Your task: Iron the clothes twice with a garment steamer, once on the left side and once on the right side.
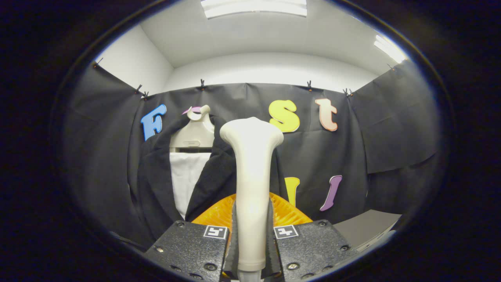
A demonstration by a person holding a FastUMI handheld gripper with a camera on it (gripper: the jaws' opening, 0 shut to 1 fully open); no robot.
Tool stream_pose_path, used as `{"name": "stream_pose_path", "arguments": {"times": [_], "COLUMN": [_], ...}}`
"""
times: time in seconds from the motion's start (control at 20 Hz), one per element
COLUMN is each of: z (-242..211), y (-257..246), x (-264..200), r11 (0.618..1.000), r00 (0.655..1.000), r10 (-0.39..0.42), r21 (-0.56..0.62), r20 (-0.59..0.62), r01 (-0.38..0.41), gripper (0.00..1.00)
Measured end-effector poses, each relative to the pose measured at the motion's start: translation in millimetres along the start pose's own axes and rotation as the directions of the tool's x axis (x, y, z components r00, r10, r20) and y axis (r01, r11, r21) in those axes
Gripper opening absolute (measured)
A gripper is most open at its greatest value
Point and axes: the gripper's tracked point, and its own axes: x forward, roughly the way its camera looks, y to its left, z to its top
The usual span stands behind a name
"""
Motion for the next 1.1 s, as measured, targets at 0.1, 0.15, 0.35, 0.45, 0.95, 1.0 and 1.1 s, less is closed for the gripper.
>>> {"name": "stream_pose_path", "arguments": {"times": [0.1,0.15,0.35,0.45,0.95,1.0,1.1], "z": [-12.8,-19.4,-43.1,-54.2,-104.7,-110.0,-122.3], "y": [3.2,3.9,5.4,0.2,-9.9,-9.1,-7.3], "x": [-5.5,-9.4,-28.3,-36.6,-68.6,-71.3,-76.0], "r11": [1.0,1.0,1.0,1.0,1.0,1.0,1.0], "r00": [1.0,0.999,0.998,0.997,0.988,0.986,0.983], "r10": [-0.001,-0.003,-0.002,-0.016,-0.021,-0.018,-0.016], "r21": [0.001,0.005,0.011,0.005,0.002,-0.001,-0.006], "r20": [-0.023,-0.034,-0.068,-0.08,-0.154,-0.163,-0.184], "r01": [0.001,0.003,0.002,0.017,0.022,0.018,0.015], "gripper": [0.3,0.3,0.3,0.3,0.3,0.3,0.3]}}
